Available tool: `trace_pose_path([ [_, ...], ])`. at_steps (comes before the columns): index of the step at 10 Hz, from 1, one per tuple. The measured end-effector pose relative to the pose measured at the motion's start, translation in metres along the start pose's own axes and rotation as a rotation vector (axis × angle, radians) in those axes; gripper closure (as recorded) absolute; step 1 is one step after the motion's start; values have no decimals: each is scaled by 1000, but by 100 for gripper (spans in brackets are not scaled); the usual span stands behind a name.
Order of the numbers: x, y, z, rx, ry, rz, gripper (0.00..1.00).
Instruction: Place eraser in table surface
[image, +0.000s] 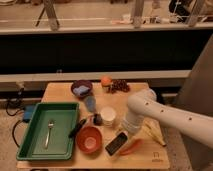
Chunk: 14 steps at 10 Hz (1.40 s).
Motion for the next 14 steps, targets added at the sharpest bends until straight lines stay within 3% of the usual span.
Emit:
trace_pose_path([
  [3, -7, 19, -59, 81, 30, -28, 100],
  [7, -21, 32, -108, 194, 78, -59, 100],
  [10, -28, 21, -103, 194, 88, -100, 100],
  [14, -21, -10, -62, 149, 87, -131, 100],
])
